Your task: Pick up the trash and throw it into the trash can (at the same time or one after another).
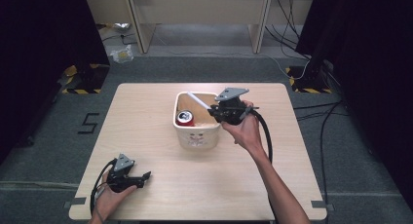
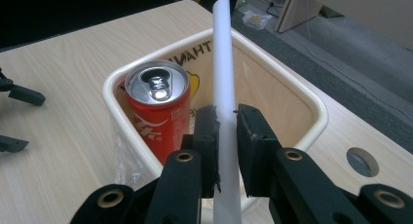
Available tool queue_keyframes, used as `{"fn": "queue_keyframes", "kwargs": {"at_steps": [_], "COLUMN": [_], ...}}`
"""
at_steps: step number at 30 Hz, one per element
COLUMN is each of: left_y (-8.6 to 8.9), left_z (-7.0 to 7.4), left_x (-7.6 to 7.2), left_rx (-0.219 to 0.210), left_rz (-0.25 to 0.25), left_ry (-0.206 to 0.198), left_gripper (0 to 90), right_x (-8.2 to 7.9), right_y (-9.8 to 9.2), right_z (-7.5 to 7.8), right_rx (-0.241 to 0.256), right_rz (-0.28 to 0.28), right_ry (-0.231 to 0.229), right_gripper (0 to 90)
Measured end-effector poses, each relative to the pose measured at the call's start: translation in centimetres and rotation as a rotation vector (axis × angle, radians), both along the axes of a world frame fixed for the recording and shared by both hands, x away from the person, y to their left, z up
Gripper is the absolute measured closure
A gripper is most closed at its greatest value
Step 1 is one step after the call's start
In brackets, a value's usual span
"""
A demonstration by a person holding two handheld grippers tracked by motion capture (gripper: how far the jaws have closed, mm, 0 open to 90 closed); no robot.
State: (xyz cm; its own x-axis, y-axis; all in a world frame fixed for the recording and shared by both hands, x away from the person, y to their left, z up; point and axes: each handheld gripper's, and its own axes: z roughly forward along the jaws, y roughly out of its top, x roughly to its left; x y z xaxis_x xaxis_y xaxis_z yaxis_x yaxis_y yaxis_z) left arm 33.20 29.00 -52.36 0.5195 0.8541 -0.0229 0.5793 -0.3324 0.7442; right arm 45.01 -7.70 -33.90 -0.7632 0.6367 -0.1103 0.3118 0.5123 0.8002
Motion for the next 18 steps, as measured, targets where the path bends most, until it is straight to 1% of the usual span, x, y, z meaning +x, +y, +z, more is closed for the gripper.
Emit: {"fn": "queue_keyframes", "kwargs": {"at_steps": [2,3,5,11,13,18], "left_y": [0.0,0.0,0.0,0.0,0.0,0.0], "left_z": [0.0,0.0,0.0,0.0,0.0,0.0], "left_x": [0.0,0.0,0.0,0.0,0.0,0.0], "left_rx": [-0.001,-0.001,-0.002,-0.001,-0.001,-0.001], "left_rz": [0.0,0.0,0.002,0.001,0.001,0.001], "left_ry": [0.0,0.001,0.001,-0.001,-0.001,-0.001], "left_gripper": [17.5,17.5,17.5,17.5,17.4,17.4], "right_x": [0.3,0.8,0.9,1.8,2.0,2.5], "right_y": [0.3,0.6,0.7,1.7,2.0,2.6], "right_z": [-0.1,-0.3,-0.3,-0.6,-0.7,-1.0], "right_rx": [-0.004,-0.01,-0.012,-0.03,-0.041,-0.051], "right_rz": [0.001,-0.001,-0.002,-0.003,-0.002,-0.006], "right_ry": [0.005,0.015,0.02,0.038,0.036,0.053], "right_gripper": [79.1,79.1,79.1,79.1,79.1,79.0]}}
